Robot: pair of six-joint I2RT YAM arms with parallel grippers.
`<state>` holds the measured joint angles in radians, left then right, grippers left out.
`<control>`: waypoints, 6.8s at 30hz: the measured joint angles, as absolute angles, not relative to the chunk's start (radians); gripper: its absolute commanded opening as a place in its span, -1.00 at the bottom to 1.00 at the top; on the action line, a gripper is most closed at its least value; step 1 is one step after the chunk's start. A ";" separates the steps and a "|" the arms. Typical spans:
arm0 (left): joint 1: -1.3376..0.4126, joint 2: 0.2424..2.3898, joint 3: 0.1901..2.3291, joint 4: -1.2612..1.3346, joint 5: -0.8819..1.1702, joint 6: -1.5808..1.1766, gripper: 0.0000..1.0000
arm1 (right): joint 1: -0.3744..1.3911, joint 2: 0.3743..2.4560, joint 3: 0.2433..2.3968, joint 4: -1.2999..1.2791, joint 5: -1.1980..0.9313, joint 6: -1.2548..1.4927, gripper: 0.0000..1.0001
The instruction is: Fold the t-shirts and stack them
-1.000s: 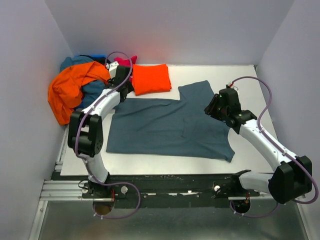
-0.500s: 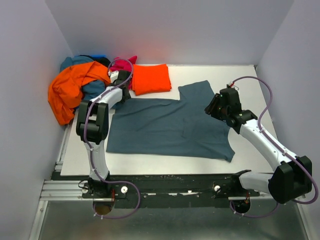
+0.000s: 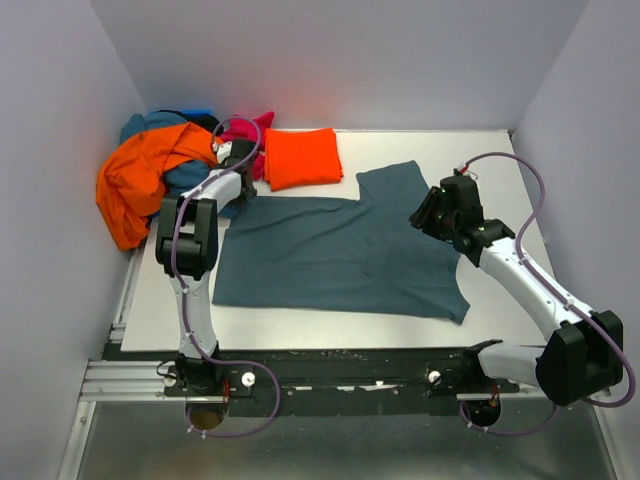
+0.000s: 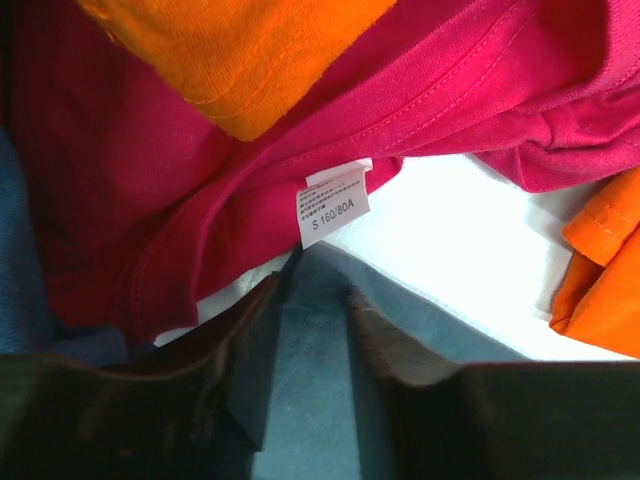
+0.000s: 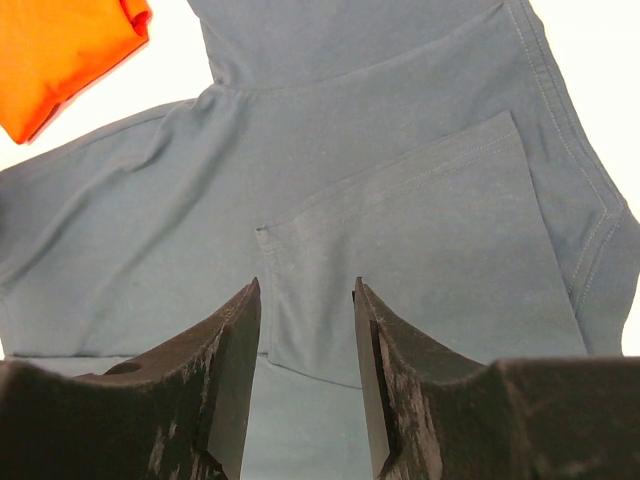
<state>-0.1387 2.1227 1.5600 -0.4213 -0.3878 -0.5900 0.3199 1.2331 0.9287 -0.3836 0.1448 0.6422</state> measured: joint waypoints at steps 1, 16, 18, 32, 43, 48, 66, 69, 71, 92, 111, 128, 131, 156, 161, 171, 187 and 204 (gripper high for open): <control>-0.138 2.123 1.560 -0.421 -0.382 -0.590 -0.01 | 0.319 1.236 0.929 -0.384 0.145 0.642 0.01; -0.084 2.157 1.603 -0.426 -0.275 -0.595 -1.00 | 0.284 1.277 0.932 -0.383 0.136 0.645 0.00; -0.073 2.157 1.602 -0.418 -0.254 -0.595 -1.00 | 0.268 1.307 0.947 -0.384 0.136 0.646 0.00; -0.043 2.062 1.473 -0.266 -0.171 -0.555 -1.00 | 0.138 1.799 1.395 -0.356 0.116 0.599 -0.07; -0.040 2.053 1.443 -0.196 -0.123 -0.540 -1.00 | 0.112 2.277 2.012 -0.528 0.128 0.509 -0.04; -0.040 2.053 1.443 -0.193 -0.117 -0.538 -1.00 | 0.107 2.413 2.170 -0.608 0.114 0.496 0.02; -0.040 2.053 1.443 -0.191 -0.110 -0.524 -1.00 | 0.070 2.542 2.353 -0.741 0.068 0.621 0.37; -0.038 2.053 1.443 -0.191 -0.104 -0.524 -1.00 | 0.069 2.544 2.352 -0.742 0.053 0.649 0.26; -0.038 2.053 1.443 -0.191 -0.097 -0.524 -1.00 | 0.067 2.550 2.352 -0.743 0.042 0.663 0.25; -0.019 2.048 1.443 -0.192 -0.019 -0.524 -1.00 | 0.082 2.576 2.366 -0.817 0.070 0.713 -0.06; 0.012 2.047 1.441 -0.187 0.042 -0.532 -1.00 | 0.112 2.512 2.253 -0.774 0.115 0.597 -0.99; 0.011 2.037 1.464 -0.180 0.038 -0.531 -1.00 | 0.112 2.230 1.994 -0.679 0.133 0.487 -0.99; 0.010 2.036 1.464 -0.181 0.037 -0.527 -1.00 | 0.112 2.195 1.935 -0.668 0.121 0.485 -0.99; 0.003 1.823 1.237 -0.106 -0.007 -0.490 -1.00 | 0.112 1.698 1.371 -0.599 0.046 0.470 -0.99; 0.003 1.766 1.164 -0.088 -0.016 -0.488 -1.00 | 0.112 1.620 1.295 -0.601 0.043 0.469 -0.99; 0.003 1.643 1.018 -0.017 -0.020 -0.480 -1.00 | 0.112 1.448 1.145 -0.608 0.056 0.451 -0.99; -0.027 1.480 0.784 0.023 -0.093 -0.483 -1.00 | 0.112 1.234 0.855 -0.599 0.009 0.498 -0.99; -0.041 1.522 0.784 -0.114 -0.187 -0.555 -1.00 | 0.112 1.171 0.686 -0.558 -0.101 0.550 -0.96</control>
<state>-0.0410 1.5219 0.7837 -0.1143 -0.1871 -0.5552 0.1123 1.1709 0.6857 -0.5575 -0.1005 0.5495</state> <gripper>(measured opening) 0.018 0.018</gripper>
